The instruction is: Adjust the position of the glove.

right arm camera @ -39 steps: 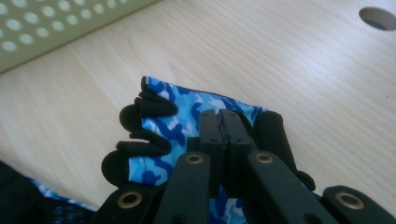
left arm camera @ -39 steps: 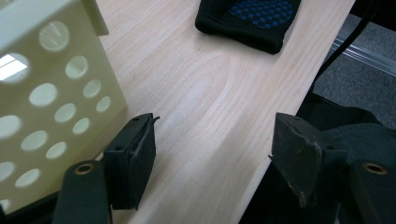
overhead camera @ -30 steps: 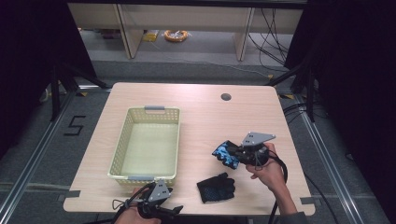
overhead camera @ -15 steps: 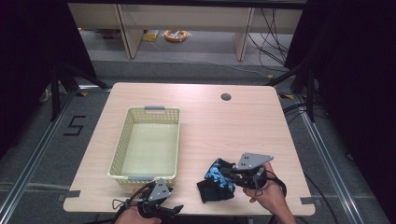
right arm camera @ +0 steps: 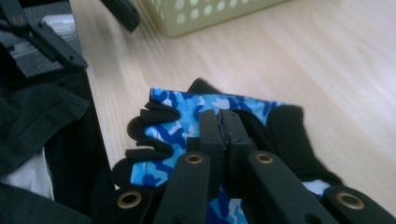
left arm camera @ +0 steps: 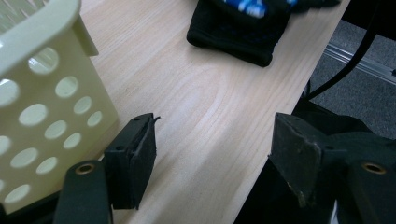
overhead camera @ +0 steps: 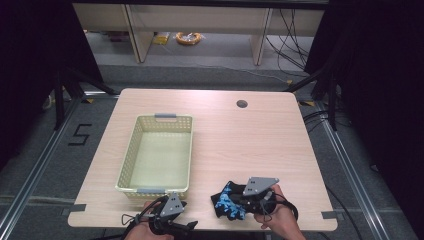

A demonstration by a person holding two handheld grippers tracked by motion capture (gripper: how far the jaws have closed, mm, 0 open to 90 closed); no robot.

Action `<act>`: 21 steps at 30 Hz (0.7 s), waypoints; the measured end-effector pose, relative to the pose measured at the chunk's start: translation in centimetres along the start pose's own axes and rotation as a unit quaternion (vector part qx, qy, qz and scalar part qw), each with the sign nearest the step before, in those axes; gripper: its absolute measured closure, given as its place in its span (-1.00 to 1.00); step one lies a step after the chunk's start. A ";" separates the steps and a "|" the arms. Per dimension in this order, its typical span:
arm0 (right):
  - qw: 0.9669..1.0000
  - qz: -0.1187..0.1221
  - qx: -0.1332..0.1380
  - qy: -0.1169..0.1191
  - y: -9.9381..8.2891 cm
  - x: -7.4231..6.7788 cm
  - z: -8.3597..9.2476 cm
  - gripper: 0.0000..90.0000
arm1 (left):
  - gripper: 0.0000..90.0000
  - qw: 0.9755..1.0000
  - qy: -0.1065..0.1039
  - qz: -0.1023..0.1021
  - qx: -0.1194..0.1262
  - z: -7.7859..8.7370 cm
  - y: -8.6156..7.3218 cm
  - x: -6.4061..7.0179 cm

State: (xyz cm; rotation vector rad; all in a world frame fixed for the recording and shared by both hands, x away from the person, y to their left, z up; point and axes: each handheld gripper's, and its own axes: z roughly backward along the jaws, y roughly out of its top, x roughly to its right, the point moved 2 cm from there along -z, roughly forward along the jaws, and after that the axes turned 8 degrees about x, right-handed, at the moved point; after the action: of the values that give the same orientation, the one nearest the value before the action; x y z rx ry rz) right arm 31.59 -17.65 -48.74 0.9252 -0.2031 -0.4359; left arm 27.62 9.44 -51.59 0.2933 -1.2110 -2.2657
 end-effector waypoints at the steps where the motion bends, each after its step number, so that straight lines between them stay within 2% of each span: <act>1: 1.000 -0.001 -0.004 0.001 -0.1 -0.1 -0.2 0.99 | -0.30 1.000 -0.001 -0.001 -0.002 0.0 0.0 0.0; 3: 1.000 -0.004 -0.014 -0.001 -0.4 -0.2 -0.3 0.99 | -0.30 1.000 -0.008 -0.005 0.003 -0.1 0.1 0.1; 5: 1.000 -0.004 -0.015 -0.002 -0.6 -0.2 -0.5 0.99 | -0.29 1.000 -0.005 0.002 -0.001 -0.2 0.0 0.2; 6: 1.000 -0.008 -0.017 0.001 -0.8 -0.1 -0.5 0.98 | -0.29 1.000 -0.008 -0.001 0.002 -0.3 0.1 0.3; 7: 1.000 -0.007 -0.016 0.003 -0.9 -0.1 -0.7 0.97 | -0.29 1.000 -0.012 0.009 0.004 -0.4 0.1 0.5; 8: 1.000 -0.012 -0.018 0.000 -1.0 -0.2 -0.7 0.95 | -0.27 1.000 -0.012 -0.006 0.000 -0.5 0.2 0.5; 9: 1.000 -0.012 -0.015 0.005 -1.0 -0.1 -0.7 0.89 | -0.27 1.000 -0.014 -0.007 -0.001 -0.6 0.3 0.6; 10: 1.000 -0.024 -0.007 -0.005 -1.0 -0.2 -0.7 0.83 | -0.26 1.000 -0.017 -0.001 0.001 -0.8 0.4 0.9; 11: 1.000 -0.025 -0.008 -0.005 -0.8 -0.1 -0.4 0.76 | -0.23 1.000 -0.018 -0.008 0.001 -0.9 0.5 1.0; 12: 0.999 -0.031 0.002 -0.021 -0.7 0.0 0.0 0.67 | -0.21 1.000 -0.021 -0.016 -0.001 -1.0 0.7 1.1; 13: 0.998 -0.046 0.006 -0.038 -0.5 0.2 0.6 0.63 | -0.20 1.000 -0.026 -0.015 0.003 -1.3 1.0 1.4; 14: 0.996 -0.059 0.011 -0.062 -0.5 0.5 1.4 0.59 | -0.18 0.999 -0.029 -0.007 0.011 -1.5 1.2 1.8; 15: 0.994 -0.071 0.013 -0.081 -0.5 0.8 1.8 0.54 | -0.16 0.999 -0.033 -0.027 0.007 -1.7 1.6 1.8; 16: 0.991 -0.084 0.017 -0.100 -0.7 1.2 2.4 0.52 | -0.16 0.999 -0.036 -0.020 0.010 -2.0 1.8 2.1; 17: 0.988 -0.101 0.021 -0.116 -1.0 1.6 2.9 0.51 | -0.14 0.999 -0.037 -0.033 0.011 -2.3 2.2 2.2; 19: 0.982 -0.142 0.027 -0.120 -1.7 2.0 3.5 0.48 | -0.08 0.998 -0.042 -0.032 0.012 -2.9 2.7 2.5; 20: 0.978 -0.159 0.029 -0.133 -2.1 2.2 3.6 0.46 | -0.05 0.998 -0.040 -0.038 0.012 -3.2 2.9 2.6; 21: 0.977 -0.166 0.027 -0.133 -2.4 2.4 3.6 0.45 | -0.01 0.998 -0.040 -0.039 0.014 -3.5 3.1 2.7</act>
State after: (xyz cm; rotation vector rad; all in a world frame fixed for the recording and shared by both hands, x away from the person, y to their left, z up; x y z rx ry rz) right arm 31.82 -22.56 -48.59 0.9557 -0.3076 -0.8691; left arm 28.05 4.08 -50.88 0.2663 -1.2927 -2.3496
